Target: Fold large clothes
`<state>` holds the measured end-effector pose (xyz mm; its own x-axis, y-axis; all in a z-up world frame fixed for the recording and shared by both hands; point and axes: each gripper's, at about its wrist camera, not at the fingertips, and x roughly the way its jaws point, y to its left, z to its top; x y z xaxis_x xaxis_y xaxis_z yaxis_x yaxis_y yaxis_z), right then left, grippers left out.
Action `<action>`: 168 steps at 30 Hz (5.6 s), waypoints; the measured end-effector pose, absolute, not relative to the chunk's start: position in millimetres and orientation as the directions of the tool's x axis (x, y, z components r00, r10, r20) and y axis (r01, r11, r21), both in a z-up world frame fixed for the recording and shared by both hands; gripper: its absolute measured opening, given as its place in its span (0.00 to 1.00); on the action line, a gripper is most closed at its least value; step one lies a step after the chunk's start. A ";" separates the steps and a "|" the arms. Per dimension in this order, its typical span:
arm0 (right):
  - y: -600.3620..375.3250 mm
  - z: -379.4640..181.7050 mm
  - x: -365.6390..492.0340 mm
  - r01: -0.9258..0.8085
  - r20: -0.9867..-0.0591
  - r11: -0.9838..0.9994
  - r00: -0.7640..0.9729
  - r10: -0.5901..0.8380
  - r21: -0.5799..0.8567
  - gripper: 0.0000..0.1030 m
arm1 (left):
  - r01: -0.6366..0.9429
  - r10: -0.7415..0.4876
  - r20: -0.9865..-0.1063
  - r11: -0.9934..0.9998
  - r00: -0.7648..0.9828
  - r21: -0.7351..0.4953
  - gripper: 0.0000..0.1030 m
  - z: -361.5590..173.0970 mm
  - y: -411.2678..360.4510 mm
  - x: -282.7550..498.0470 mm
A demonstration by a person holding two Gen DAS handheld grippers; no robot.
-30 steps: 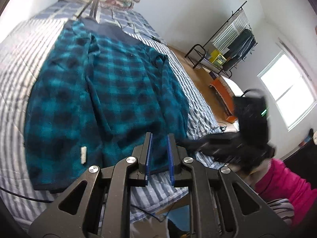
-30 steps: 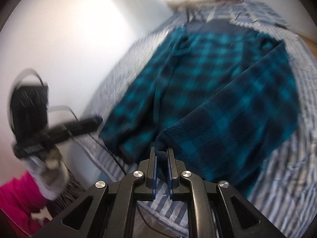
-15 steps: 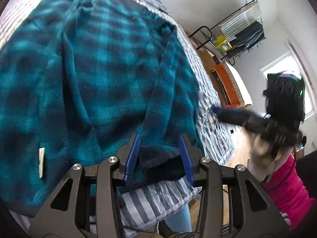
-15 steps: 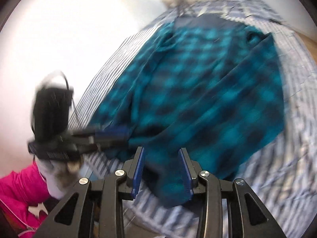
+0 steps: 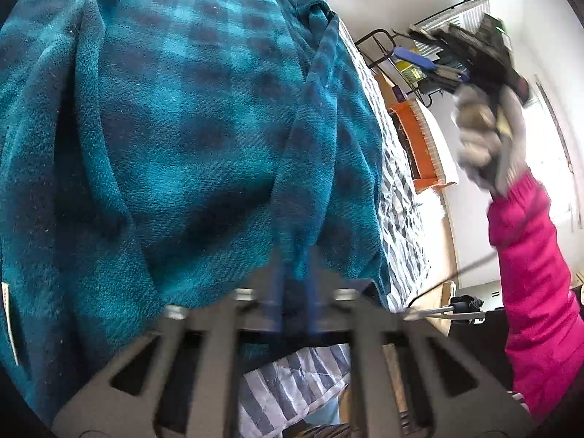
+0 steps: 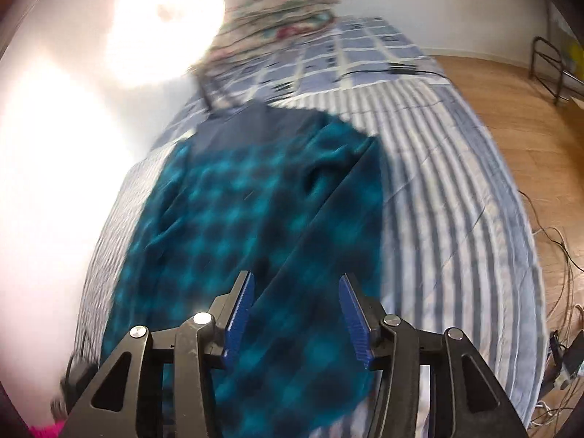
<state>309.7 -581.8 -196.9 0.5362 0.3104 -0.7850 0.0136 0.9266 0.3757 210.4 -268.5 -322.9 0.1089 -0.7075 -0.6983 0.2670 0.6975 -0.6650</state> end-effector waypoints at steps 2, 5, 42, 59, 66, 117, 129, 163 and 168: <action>-589.7 -202.3 332.3 0.053 -0.794 0.929 0.539 0.282 0.366 0.50 | 0.291 -0.715 -0.689 0.688 0.118 -0.664 0.03 -316.6 -271.3 208.4; -600.6 -215.1 364.8 0.118 -0.796 0.919 0.549 0.254 0.375 0.50 | 0.354 -0.716 -0.684 0.682 0.142 -0.640 0.02 -300.3 -279.1 201.4; -454.0 -184.5 481.6 -0.043 -0.812 0.987 0.564 0.154 0.157 0.01 | 0.399 -0.696 -0.704 0.691 0.143 -0.603 0.00 -294.3 -280.9 180.1; -531.4 -188.4 423.7 -0.016 -0.761 0.922 0.558 0.330 0.387 0.34 | 0.360 -0.662 -0.737 0.726 0.135 -0.587 0.00 -311.4 -266.8 176.0; -576.1 -243.6 400.5 0.102 -0.774 0.851 0.482 0.411 0.515 0.41 | 0.382 -0.637 -0.756 0.743 0.151 -0.550 0.00 -306.1 -270.7 170.9; -522.1 -45.9 51.4 -0.169 -0.723 0.926 0.584 0.370 0.338 0.47 | 0.341 -0.709 -0.634 0.705 0.309 -0.622 0.41 -207.0 -205.0 155.5; -521.1 -249.8 85.9 0.010 -0.772 0.832 0.377 0.511 0.555 0.48 | 0.263 -0.671 -0.719 0.738 0.183 -0.622 0.32 -286.3 -234.8 162.3; -514.6 -297.3 91.9 -0.014 -0.828 0.876 0.319 0.461 0.482 0.08 | 0.367 -0.589 -0.790 0.782 0.171 -0.503 0.00 -308.4 -290.2 154.5; -538.1 -272.4 92.5 -0.070 -0.739 0.821 0.397 0.544 0.567 0.29 | 0.388 -0.566 -0.790 0.800 0.236 -0.457 0.01 -280.9 -274.0 142.4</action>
